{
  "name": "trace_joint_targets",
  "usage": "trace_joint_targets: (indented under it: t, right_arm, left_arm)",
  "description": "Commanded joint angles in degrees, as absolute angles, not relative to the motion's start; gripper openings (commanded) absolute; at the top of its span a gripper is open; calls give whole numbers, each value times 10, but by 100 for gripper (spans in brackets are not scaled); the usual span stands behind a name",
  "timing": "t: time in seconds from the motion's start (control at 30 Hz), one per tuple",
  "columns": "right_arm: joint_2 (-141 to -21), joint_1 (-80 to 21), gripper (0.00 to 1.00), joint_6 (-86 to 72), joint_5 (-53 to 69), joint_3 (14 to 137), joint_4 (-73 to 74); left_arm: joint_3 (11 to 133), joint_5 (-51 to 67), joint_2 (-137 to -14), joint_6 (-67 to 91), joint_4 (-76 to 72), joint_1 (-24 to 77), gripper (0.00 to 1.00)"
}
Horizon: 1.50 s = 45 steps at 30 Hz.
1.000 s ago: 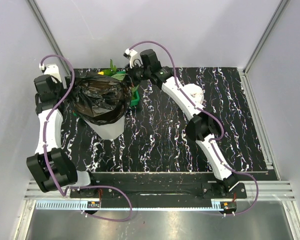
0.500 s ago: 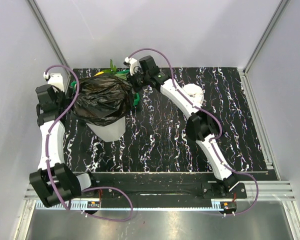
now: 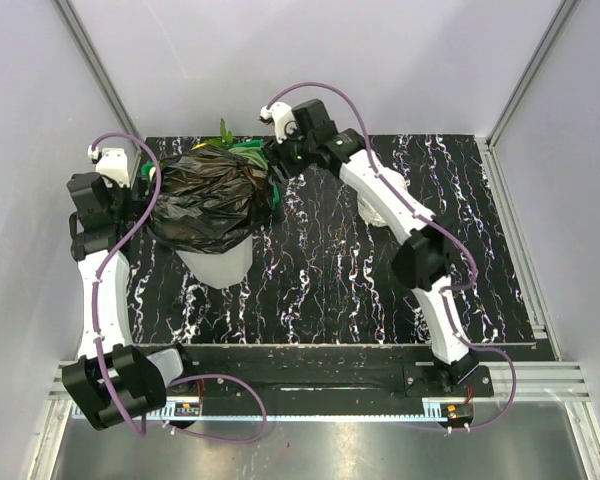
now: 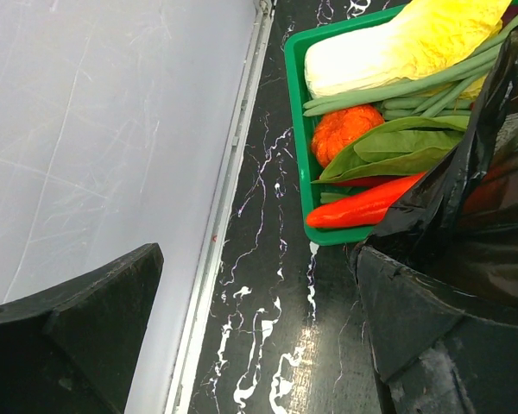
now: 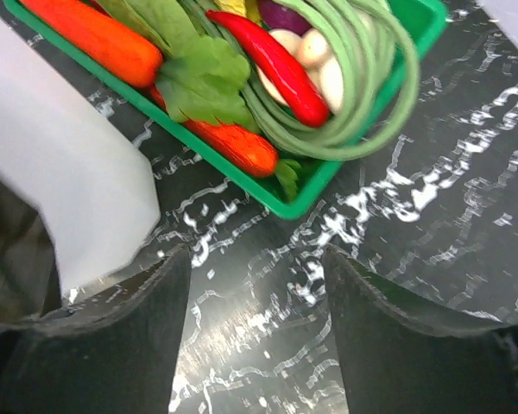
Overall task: Put the trash bags into the trash bin
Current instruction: Place the trash bag in the trash bin.
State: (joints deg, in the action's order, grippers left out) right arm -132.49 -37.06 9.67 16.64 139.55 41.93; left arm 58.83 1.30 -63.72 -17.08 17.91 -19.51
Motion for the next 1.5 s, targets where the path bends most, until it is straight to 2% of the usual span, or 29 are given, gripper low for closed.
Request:
trace_joint_targets:
  t: [0.0,0.1,0.13,0.3,0.43,0.7,1.17,1.2,1.4,1.47]
  right_arm:
    - [-1214,-359,72,167,110,1332,436]
    - [-1177,-359,79,195,98,1306,457]
    - [-1166,-357,90,206,97,1302,466]
    - [-1129,-358,96,223,126,1311,504]
    - [-1138,-357,96,207,219,1370,547]
    - [-1255,-359,96,151,347,1537,589]
    - [-1306,-359,92,110,379,1512,510]
    - [-1312,-358,88,106,379,1513,507]
    - [-1331,-359,46,98,382,1503,503]
    - [-1331,-358,33,99,391,1495,502]
  left_arm:
    - [595,35,-643,-183,170,-196,99]
    - [592,35,-642,-185,167,-196,99]
    - [591,35,-642,-185,165,-196,99]
    - [585,35,-634,-192,164,-195,99]
    - [587,37,-631,-193,165,-196,99]
    - [594,43,-639,-192,173,-196,99]
    - [593,47,-645,-192,175,-195,99]
    - [591,45,-644,-192,175,-196,99]
    - [570,35,-637,-207,170,-196,98]
    - [562,32,-635,-213,168,-196,92]
